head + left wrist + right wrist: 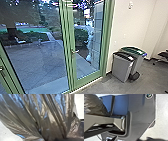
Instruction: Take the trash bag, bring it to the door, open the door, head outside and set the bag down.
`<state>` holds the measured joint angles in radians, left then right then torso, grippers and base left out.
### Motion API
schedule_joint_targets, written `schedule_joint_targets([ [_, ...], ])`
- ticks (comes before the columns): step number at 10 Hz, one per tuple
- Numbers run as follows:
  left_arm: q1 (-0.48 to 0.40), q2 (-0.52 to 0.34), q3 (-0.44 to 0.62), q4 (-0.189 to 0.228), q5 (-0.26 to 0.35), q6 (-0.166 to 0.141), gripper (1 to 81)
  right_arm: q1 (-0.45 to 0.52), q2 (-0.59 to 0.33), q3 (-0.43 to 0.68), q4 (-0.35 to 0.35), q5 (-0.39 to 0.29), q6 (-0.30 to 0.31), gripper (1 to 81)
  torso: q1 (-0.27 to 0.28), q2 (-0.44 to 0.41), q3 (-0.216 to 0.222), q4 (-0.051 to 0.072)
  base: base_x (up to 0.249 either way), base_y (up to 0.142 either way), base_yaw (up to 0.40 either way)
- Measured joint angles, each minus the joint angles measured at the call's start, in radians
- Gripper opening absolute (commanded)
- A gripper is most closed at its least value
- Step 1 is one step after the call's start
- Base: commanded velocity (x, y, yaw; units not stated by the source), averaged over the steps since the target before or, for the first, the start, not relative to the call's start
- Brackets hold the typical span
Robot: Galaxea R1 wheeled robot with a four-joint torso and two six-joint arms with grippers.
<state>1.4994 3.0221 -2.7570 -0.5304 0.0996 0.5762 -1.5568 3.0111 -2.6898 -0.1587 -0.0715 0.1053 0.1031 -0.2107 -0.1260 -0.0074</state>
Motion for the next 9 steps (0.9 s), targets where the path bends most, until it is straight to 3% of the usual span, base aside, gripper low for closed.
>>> schedule_joint_targets([
  [9,-0.002,0.0,0.0,0.0,0.0,0.0,1.0,0.002,0.002,-0.002,0.0,-0.001,0.0,81.1,0.0,0.0,0.0,0.0,0.136,0.0,0.0],
])
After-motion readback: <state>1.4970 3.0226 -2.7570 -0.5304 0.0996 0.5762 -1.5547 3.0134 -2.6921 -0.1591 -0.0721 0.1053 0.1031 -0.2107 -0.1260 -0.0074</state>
